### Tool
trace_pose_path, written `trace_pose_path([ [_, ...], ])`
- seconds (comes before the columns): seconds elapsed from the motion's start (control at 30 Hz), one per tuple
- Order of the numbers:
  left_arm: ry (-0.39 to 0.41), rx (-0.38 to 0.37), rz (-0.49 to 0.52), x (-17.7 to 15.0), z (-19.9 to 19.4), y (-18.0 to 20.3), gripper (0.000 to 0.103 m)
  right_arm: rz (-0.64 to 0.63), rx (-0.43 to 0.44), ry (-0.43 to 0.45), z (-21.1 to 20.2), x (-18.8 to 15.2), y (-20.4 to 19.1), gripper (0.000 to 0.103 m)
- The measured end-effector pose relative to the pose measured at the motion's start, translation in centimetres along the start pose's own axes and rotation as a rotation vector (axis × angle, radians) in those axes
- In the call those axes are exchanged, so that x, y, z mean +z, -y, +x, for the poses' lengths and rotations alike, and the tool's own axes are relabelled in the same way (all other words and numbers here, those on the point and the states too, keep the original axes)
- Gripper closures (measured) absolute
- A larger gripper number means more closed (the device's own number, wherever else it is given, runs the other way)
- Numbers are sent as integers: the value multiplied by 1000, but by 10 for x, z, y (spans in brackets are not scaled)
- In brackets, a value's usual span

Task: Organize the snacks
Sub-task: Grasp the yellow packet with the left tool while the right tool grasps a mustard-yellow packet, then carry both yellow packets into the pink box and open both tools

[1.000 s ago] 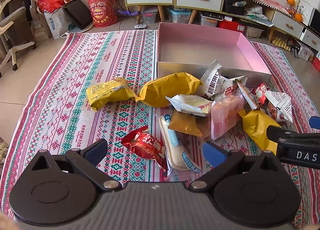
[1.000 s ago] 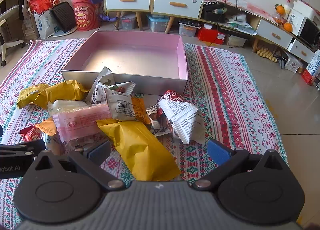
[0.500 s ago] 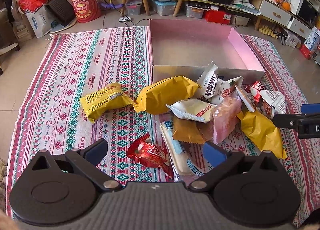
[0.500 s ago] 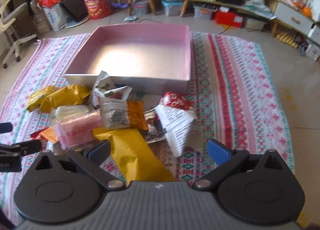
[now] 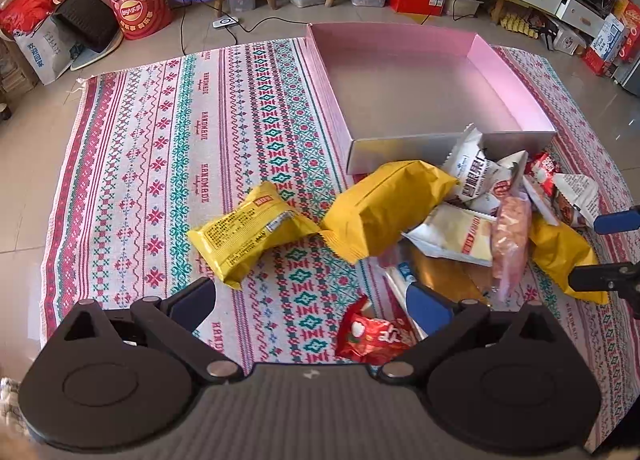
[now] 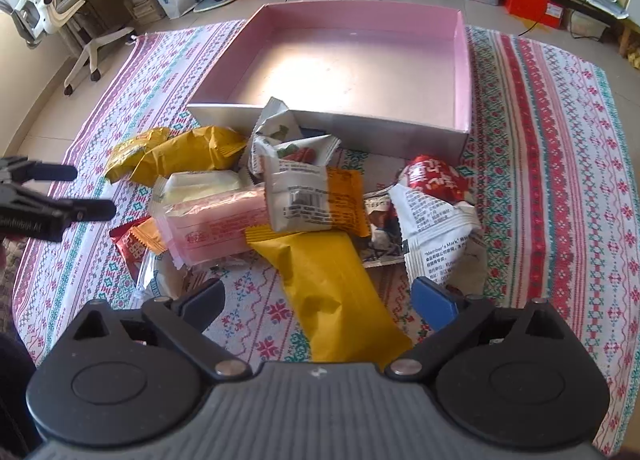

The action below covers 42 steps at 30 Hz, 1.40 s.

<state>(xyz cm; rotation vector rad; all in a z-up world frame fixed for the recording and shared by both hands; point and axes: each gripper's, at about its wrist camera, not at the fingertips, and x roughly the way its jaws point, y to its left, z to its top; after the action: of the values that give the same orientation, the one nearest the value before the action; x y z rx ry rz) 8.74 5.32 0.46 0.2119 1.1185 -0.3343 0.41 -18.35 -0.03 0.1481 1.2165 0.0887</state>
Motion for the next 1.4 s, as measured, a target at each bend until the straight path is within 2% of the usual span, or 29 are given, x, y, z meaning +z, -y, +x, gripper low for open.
trace_pose_path([
  [0.17, 10, -14, 106, 8, 12, -12, 2, -34, -21, -9, 5, 2, -3, 4],
  [0.37, 7, -16, 191, 17, 30, -22, 12, -79, -51, -13, 10, 3, -8, 4],
  [0.53, 10, -19, 209, 24, 49, -31, 19, -124, -60, -21, 14, 2, -12, 4],
  [0.6, 21, -41, 190, 25, 53, -35, 26, -144, -58, -24, 15, 1, -14, 4],
  [0.67, 19, -69, 161, 24, 57, -39, 30, -164, -50, -29, 16, -1, -17, 8],
  [0.73, 14, -81, 149, 22, 62, -40, 34, -181, -44, -57, 21, -3, -19, 25],
  [0.83, 32, -74, 143, 17, 63, -37, 36, -186, -84, -88, 30, -6, -18, 40],
  [1.07, 44, -69, 88, 17, 61, -35, 44, -131, -80, -88, 33, -7, -4, 50],
  [1.13, 42, -65, 53, 17, 60, -34, 46, -136, -68, -72, 33, -8, -2, 62],
  [1.17, 42, -68, 34, 17, 60, -35, 47, -138, -63, -66, 32, -9, -2, 64],
  [1.4, 40, -76, -5, 17, 51, -30, 54, -124, -46, -20, 17, -17, -1, 66],
])
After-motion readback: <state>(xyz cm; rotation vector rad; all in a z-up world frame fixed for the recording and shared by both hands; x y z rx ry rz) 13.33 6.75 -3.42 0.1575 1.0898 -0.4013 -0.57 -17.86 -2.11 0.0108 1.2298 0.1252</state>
